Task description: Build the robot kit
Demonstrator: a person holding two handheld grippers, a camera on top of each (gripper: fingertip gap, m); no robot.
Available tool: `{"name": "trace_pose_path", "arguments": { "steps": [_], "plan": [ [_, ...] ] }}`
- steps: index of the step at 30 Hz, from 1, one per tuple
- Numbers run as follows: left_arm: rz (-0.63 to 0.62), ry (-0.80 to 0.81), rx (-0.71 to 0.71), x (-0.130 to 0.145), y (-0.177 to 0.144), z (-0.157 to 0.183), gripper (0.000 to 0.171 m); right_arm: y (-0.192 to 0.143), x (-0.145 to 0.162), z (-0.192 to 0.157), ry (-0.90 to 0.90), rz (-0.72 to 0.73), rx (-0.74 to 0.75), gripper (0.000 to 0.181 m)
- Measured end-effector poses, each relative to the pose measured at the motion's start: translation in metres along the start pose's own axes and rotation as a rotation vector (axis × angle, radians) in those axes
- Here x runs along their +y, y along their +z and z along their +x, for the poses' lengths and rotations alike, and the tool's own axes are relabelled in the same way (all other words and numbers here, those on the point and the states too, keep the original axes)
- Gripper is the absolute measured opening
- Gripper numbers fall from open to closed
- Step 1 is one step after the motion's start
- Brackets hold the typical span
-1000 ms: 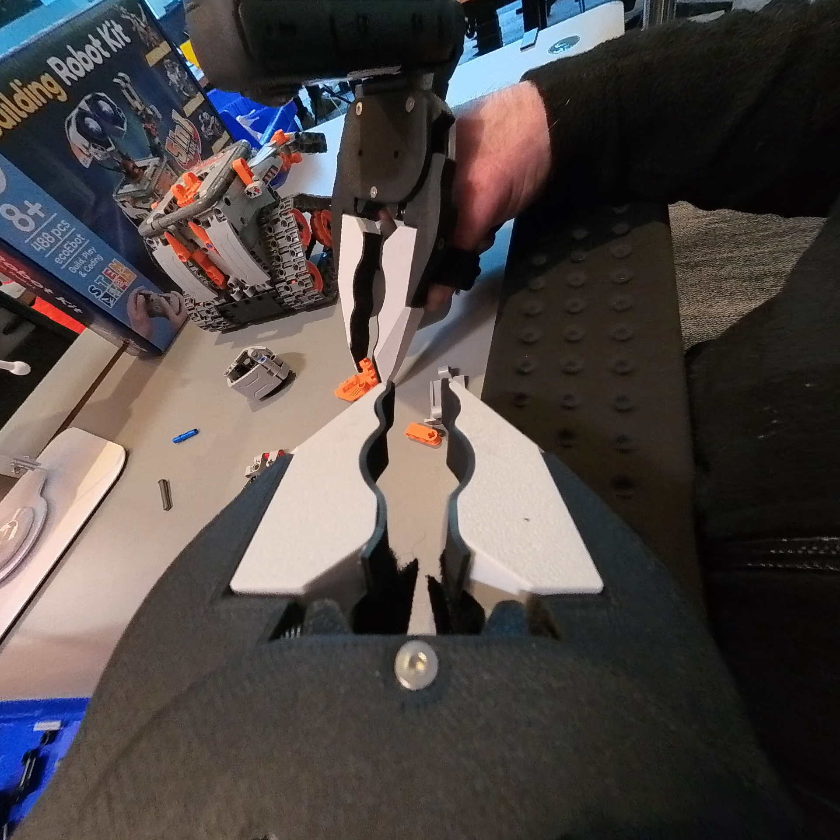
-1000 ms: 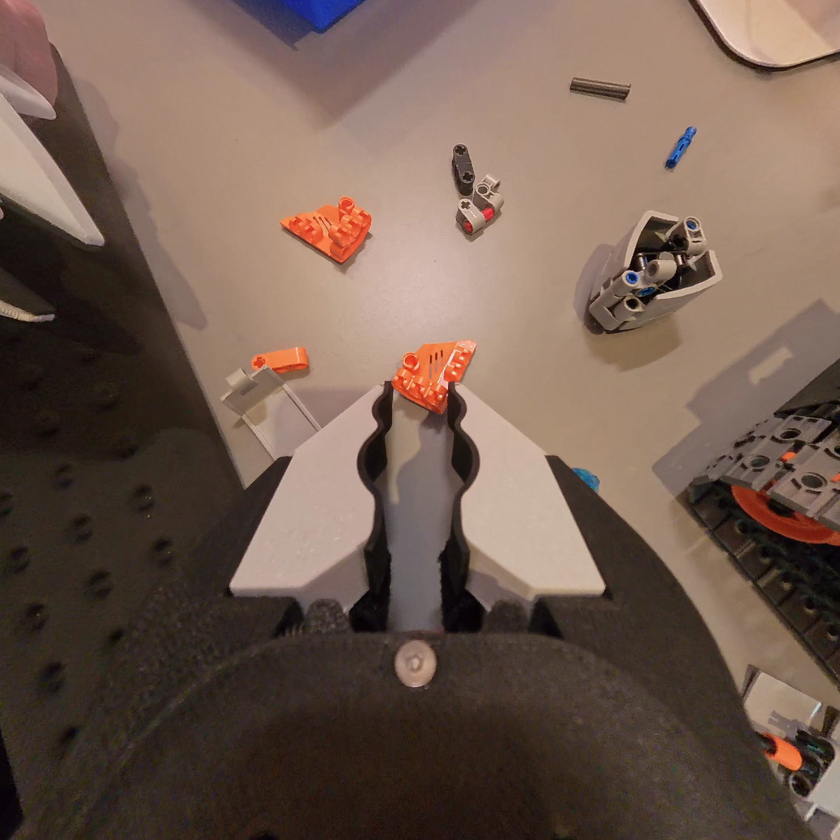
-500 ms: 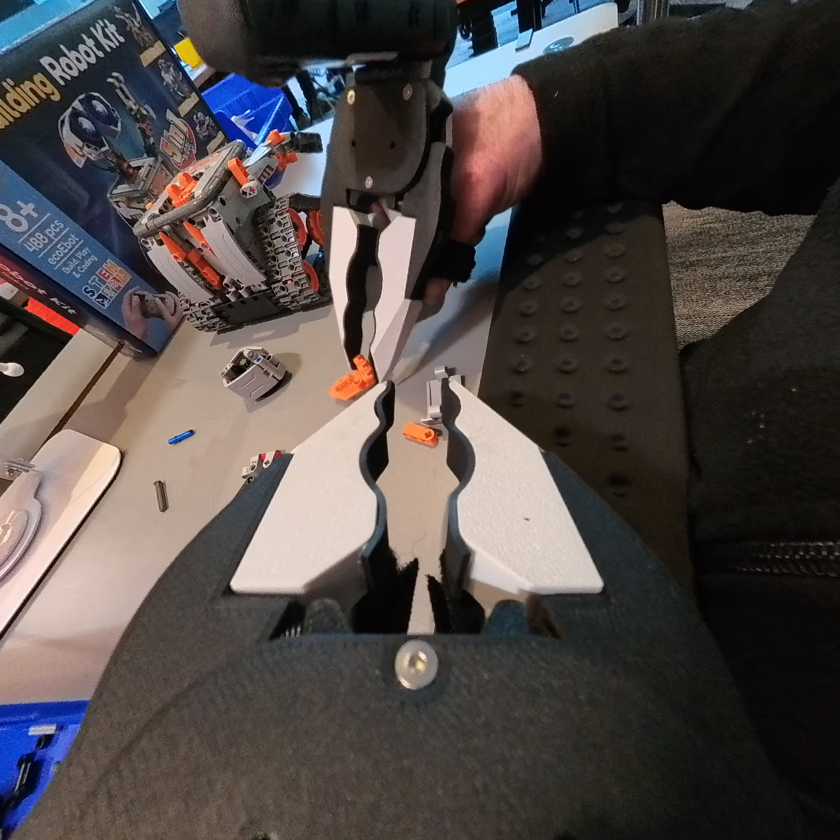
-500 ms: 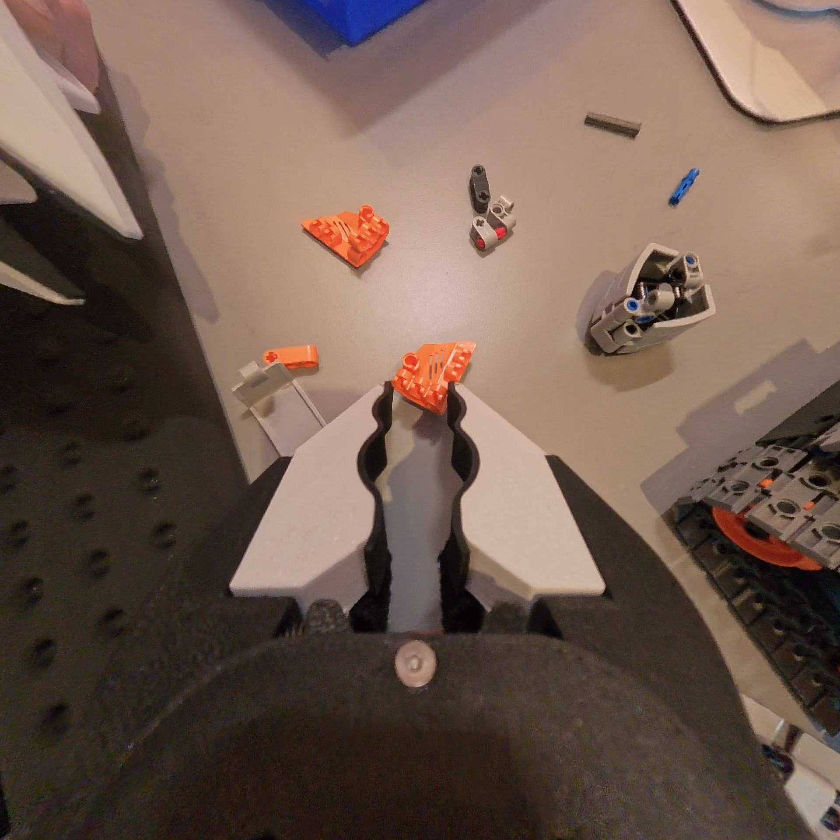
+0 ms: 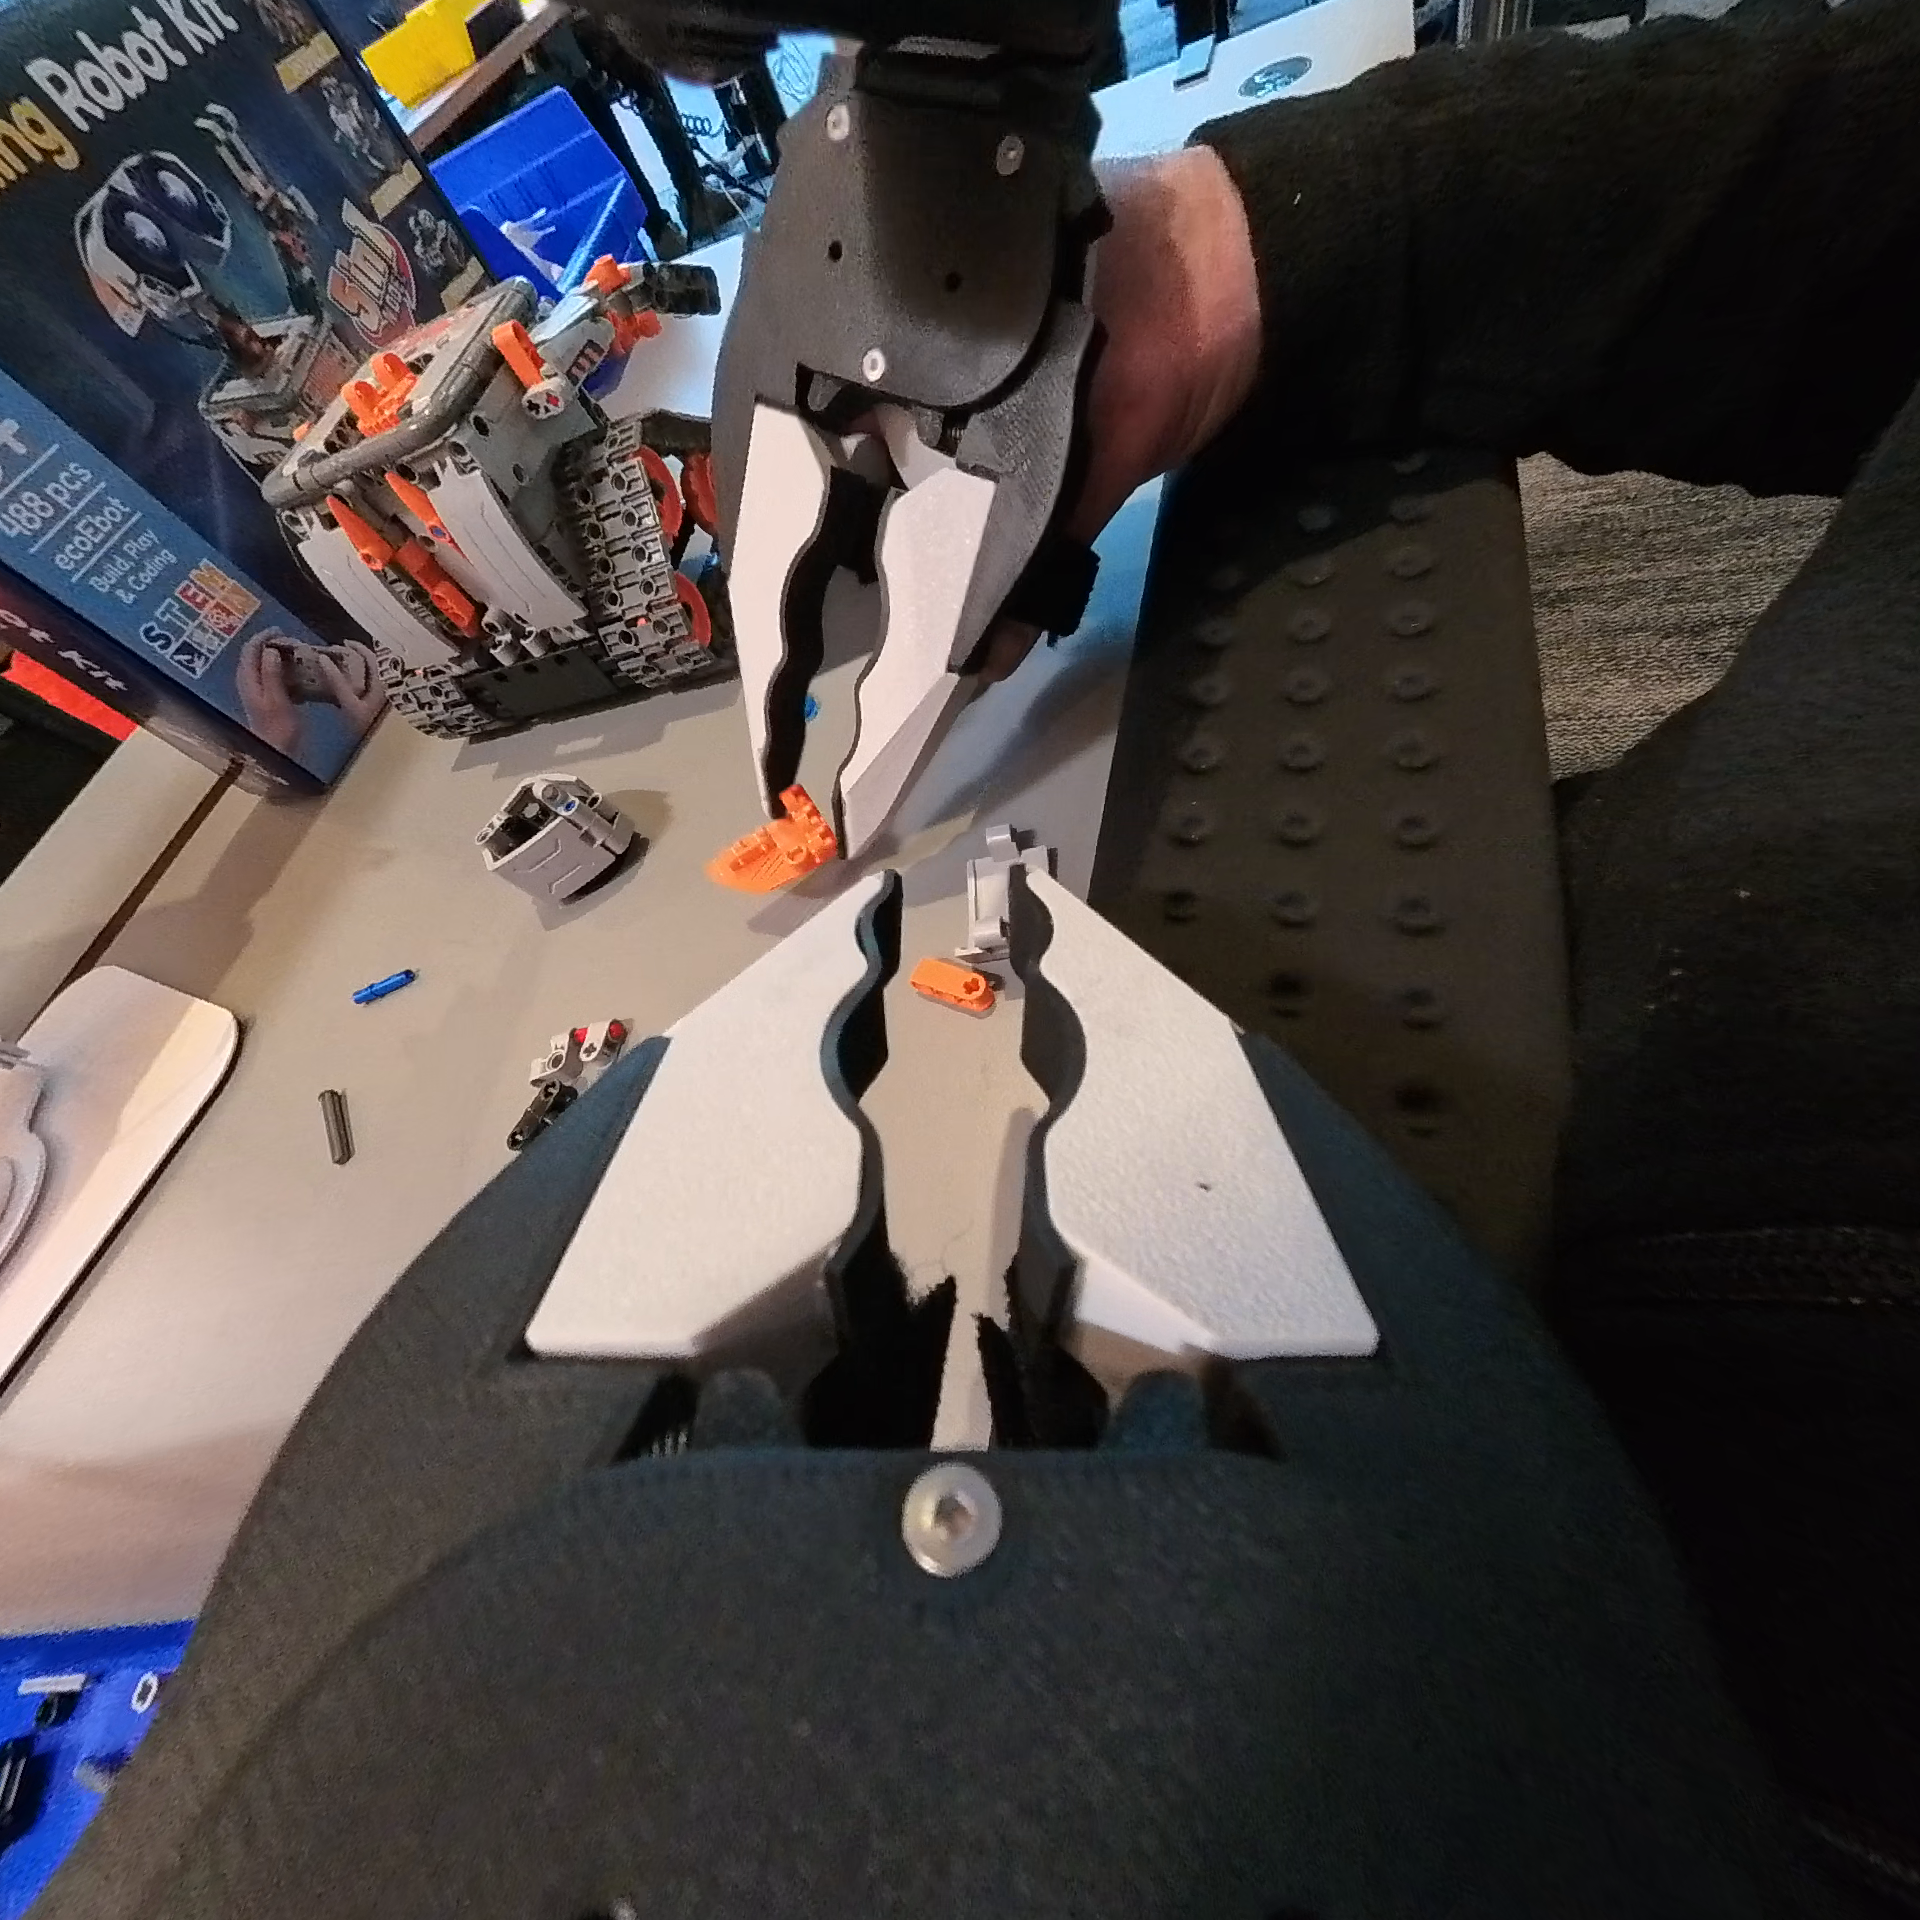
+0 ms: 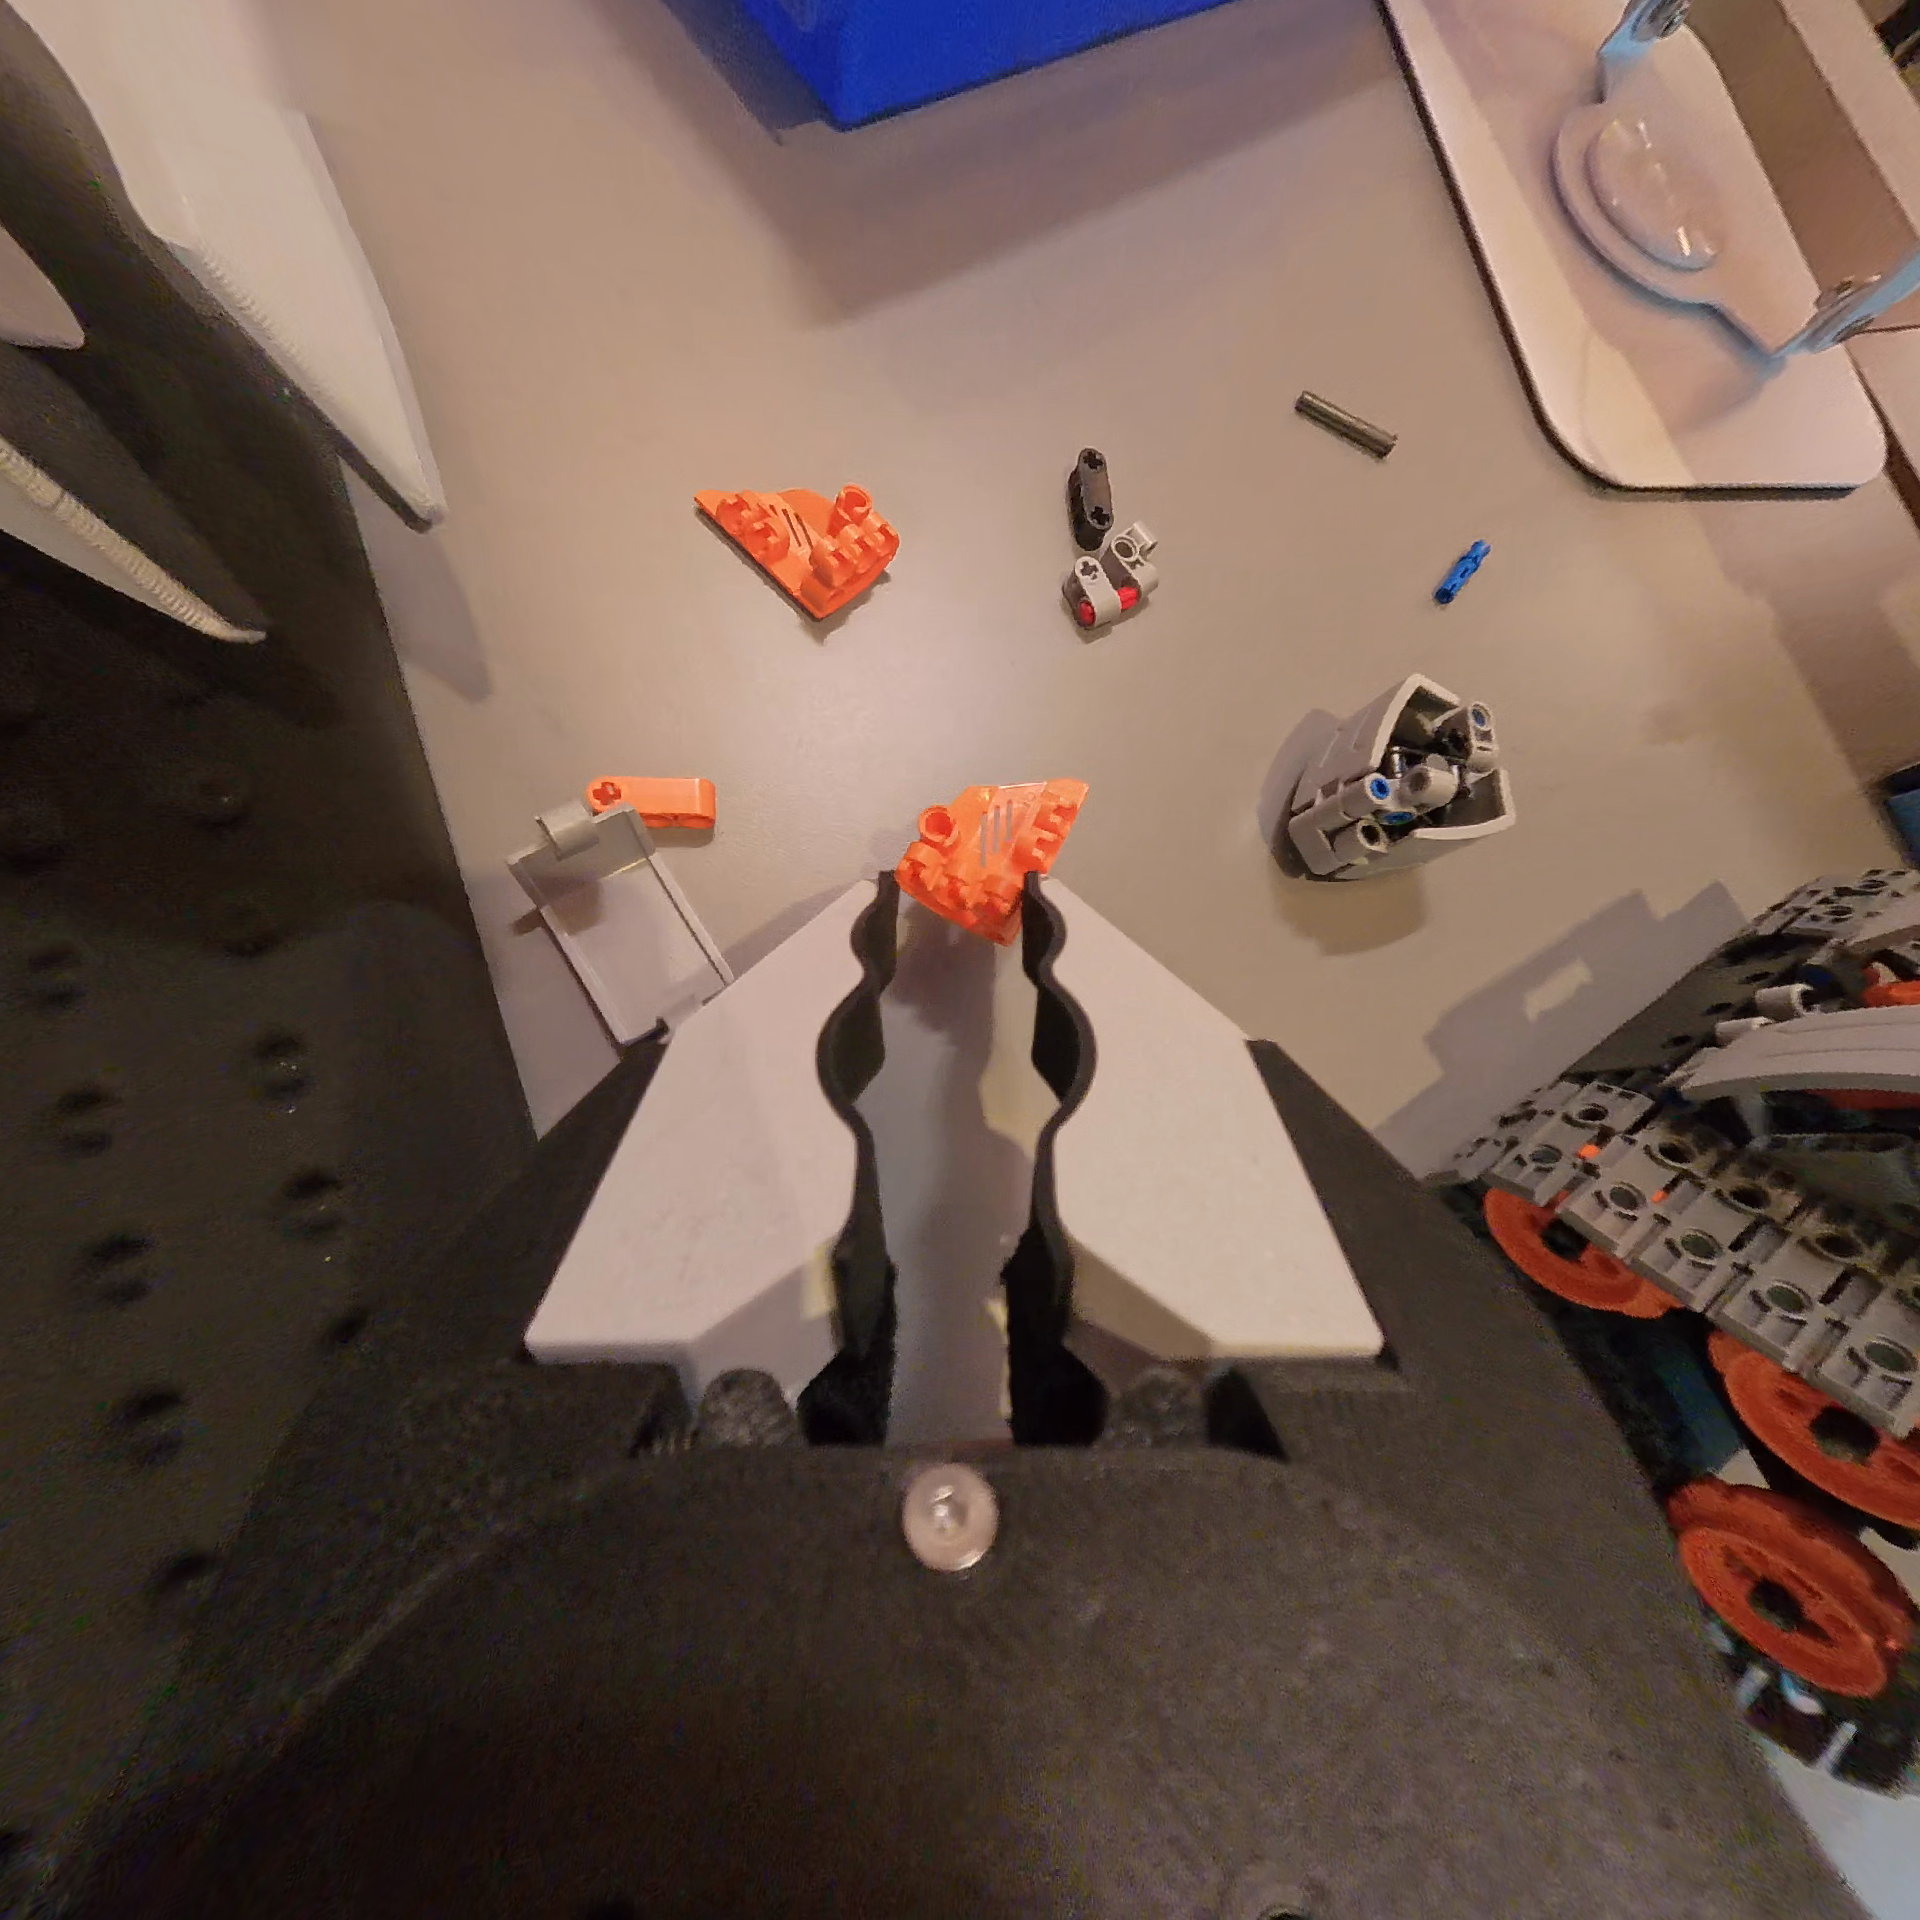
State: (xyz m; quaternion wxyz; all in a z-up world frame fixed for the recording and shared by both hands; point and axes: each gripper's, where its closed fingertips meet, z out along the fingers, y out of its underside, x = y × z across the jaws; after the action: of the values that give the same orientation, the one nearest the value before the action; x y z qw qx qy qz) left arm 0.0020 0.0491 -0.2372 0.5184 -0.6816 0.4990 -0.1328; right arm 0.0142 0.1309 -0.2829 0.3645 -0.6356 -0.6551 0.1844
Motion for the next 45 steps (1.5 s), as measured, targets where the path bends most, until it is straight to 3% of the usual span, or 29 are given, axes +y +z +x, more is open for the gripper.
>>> {"name": "trace_pose_path", "arguments": {
  "steps": [11, 24, 36, 45],
  "plan": [
    [-0.002, 0.002, 0.013, 0.000, 0.001, 0.002, 0.018, -0.011, -0.022, 0.005, -0.198, 0.073, 0.153, 0.022],
    [-0.008, 0.000, 0.026, 0.001, 0.003, 0.004, 0.018, -0.010, -0.019, 0.006, -0.127, 0.088, 0.105, 0.022],
    [-0.003, 0.006, 0.031, 0.000, 0.002, 0.005, 0.018, 0.008, 0.006, -0.008, -0.022, -0.032, -0.039, 0.024],
    [0.010, 0.012, 0.031, -0.003, 0.000, 0.006, 0.018, 0.003, -0.009, -0.006, 0.023, 0.036, -0.053, 0.027]
  ]
}}
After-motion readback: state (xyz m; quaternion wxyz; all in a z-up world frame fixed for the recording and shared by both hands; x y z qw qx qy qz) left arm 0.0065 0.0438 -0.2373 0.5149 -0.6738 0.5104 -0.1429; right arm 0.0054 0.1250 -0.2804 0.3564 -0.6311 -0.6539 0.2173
